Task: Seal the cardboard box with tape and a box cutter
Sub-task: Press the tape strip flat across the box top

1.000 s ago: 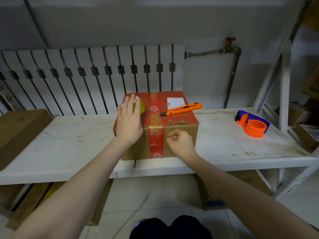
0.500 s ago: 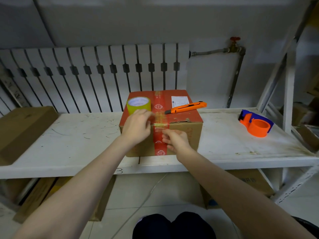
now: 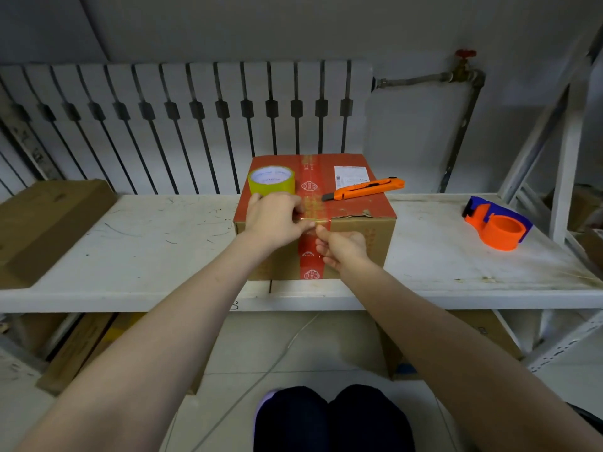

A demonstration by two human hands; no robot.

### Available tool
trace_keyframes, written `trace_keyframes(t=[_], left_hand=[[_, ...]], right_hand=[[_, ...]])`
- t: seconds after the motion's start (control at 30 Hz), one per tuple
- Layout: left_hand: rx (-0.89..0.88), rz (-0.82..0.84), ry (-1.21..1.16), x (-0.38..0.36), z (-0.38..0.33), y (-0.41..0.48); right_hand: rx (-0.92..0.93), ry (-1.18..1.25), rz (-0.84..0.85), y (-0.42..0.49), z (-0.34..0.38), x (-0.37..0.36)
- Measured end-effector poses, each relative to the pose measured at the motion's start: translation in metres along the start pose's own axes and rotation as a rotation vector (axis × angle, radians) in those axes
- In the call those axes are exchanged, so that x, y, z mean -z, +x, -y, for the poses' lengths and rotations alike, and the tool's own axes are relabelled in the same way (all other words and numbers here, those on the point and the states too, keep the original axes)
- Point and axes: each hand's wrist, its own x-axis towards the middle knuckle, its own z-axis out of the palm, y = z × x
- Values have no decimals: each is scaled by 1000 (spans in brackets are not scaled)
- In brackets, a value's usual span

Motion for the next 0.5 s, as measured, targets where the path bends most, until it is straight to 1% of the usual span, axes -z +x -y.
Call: trace_keyframes(t=[0.13,0.2,0.3,0.37,0.4,0.43,0.47,0.5], left_hand=[[9,-28,22,-3,-2,1],[-2,-33,24,-4,0,1],[3,-15,1,-1,1,2],[5,5,4,1,-1,3],[7,13,5,1,-1,4],[9,16,2,1,-1,4],[12,14,-3,2,-1,3],[15,11,-9,2,-1,3]], right_hand=[[-1,-29,-24,0,-1,0],[-45,24,-7,-2,0,0],[-203,150,91,-10,3,4],[-260,157,162,-15,11,12],[-258,101,192,-17,18,17],[-217,-26,217,-22,25,22],[-104,-247,213,-23,32,26],[91,-507,161,-22,37,29]])
